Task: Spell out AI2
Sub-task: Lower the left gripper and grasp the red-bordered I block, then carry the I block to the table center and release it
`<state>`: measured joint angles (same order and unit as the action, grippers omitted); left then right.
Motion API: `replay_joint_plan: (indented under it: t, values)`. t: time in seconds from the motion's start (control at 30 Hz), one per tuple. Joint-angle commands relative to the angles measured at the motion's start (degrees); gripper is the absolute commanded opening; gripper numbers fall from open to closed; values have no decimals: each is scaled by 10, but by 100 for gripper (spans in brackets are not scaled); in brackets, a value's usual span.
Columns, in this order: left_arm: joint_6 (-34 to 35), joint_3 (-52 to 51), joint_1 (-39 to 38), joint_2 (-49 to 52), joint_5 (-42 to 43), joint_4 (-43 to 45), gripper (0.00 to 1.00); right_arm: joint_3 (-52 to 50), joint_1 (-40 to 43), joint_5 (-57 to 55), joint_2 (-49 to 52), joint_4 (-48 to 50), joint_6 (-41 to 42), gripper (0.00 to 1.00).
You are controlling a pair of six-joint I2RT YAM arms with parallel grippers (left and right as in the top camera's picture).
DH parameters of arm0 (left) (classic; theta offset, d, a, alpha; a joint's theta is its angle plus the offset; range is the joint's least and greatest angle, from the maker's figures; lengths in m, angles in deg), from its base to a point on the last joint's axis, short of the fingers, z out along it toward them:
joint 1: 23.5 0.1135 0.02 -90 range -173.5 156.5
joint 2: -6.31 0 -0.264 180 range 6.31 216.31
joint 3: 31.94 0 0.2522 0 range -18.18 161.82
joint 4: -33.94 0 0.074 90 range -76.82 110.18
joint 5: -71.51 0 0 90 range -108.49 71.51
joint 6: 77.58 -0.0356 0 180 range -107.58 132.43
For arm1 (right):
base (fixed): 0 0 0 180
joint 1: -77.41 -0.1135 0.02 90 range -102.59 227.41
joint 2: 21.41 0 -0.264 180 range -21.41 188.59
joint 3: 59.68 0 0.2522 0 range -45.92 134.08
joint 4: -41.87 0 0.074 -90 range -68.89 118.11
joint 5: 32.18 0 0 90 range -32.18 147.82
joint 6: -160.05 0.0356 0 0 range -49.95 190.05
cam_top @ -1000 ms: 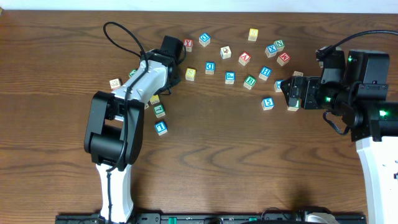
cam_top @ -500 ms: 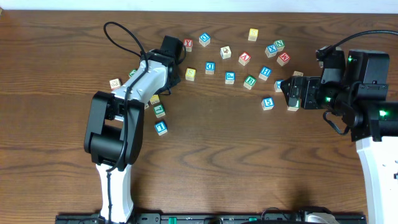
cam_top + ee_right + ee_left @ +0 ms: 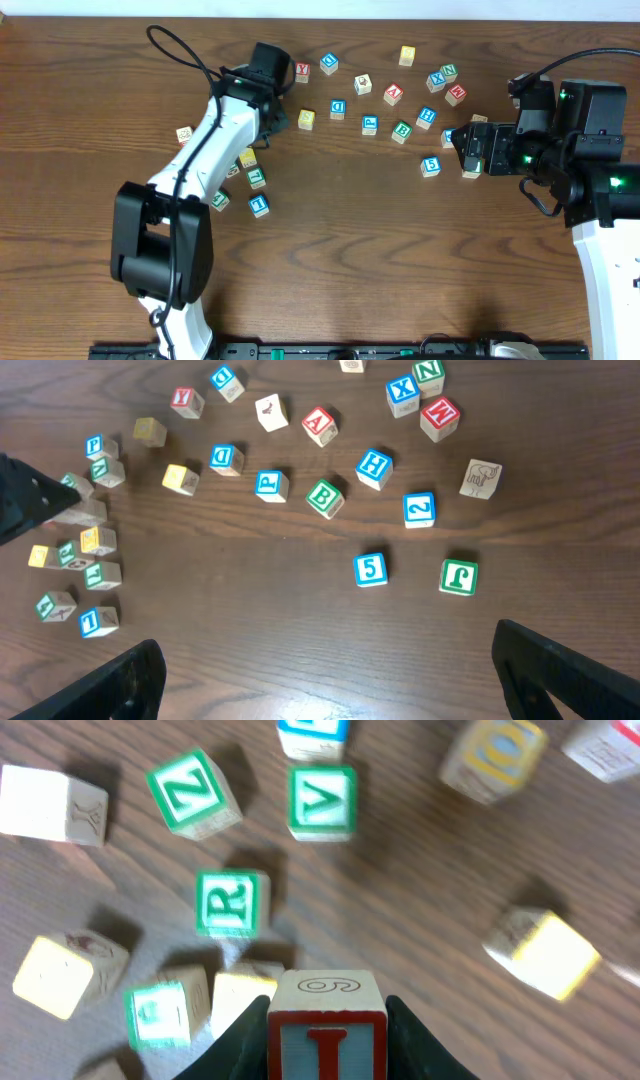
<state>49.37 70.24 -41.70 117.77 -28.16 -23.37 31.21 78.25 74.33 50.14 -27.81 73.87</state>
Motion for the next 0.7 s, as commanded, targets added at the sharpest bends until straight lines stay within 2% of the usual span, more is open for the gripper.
replay_joint_plan:
  t: [0.0, 0.37, 0.67]
  values:
    - [-14, -2, -36, -2, 47, -19, 30, -4, 2, -1, -2, -1, -7, 99]
    - [-4, -2, -190, 1, 58, -21, 30, -4, 2, -1, -2, -7, -7, 99]
    - [9, -3, -245, 43, 66, 37, 30, -4, 2, -1, -2, -9, -7, 99]
